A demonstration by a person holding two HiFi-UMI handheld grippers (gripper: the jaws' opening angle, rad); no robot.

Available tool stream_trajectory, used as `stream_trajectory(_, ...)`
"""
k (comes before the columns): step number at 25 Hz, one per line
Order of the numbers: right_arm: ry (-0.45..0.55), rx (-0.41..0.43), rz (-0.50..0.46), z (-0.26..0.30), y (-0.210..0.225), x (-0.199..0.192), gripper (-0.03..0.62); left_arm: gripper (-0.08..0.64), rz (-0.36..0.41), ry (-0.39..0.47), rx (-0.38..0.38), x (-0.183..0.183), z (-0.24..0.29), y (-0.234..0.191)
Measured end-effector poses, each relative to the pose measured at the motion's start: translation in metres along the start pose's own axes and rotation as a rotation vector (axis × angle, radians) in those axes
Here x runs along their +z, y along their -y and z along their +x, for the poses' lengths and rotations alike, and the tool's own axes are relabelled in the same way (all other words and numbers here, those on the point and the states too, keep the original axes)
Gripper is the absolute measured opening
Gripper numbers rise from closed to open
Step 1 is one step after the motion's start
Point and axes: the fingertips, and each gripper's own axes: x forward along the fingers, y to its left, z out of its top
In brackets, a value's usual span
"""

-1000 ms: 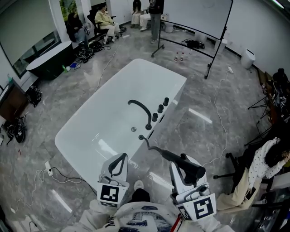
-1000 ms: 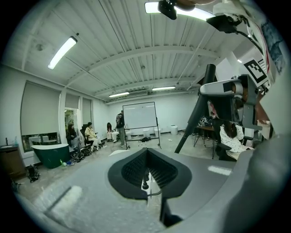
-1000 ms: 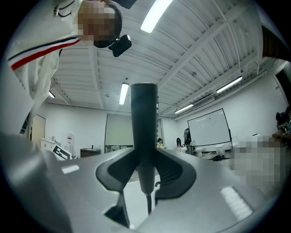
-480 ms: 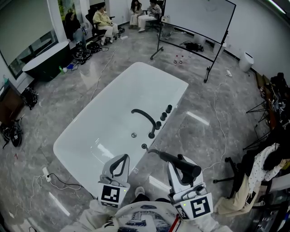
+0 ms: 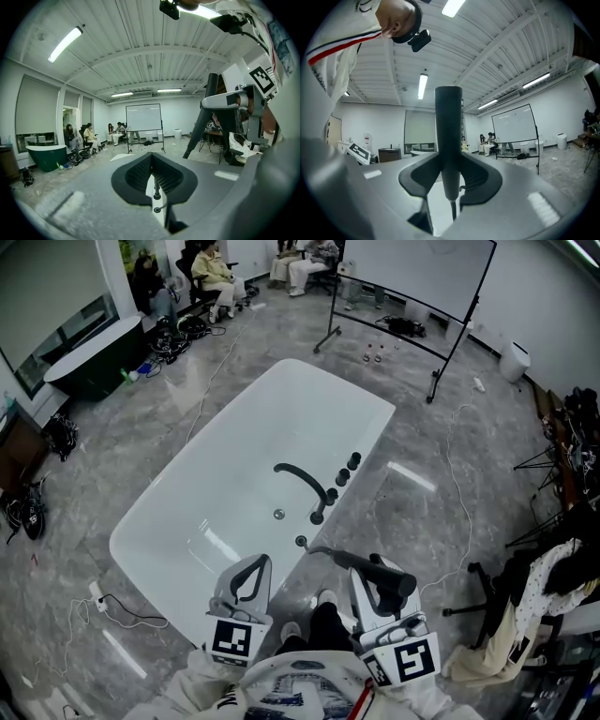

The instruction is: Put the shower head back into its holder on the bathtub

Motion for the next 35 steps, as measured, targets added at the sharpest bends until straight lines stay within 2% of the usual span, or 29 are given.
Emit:
stream_trajectory(12,-0.072,0.114,0.01,0.061,0.021,-0.028,0.138,-0.008,-0.023,-0.027,0.098,-0.003,0.04,-0.023)
stream_trajectory(23,-0.123,0.208,0.035,0.117,0.058,-0.047,0.138,-0.008,-0.04,-0.059,0.186,0.005,0.086,-0.037)
stream_trajectory(27,-0.143,0.26,0.038,0.134,0.066,-0.056,0.138,-0.008,-0.018,-0.085,0.247,-0.003,0.096,-0.047)
stream_trajectory(35,-0.195,0.391,0.037,0.165,0.071,-0.08,0.138,-0.008,-0.065,-0.104,0.357,-0.005,0.113,-0.058)
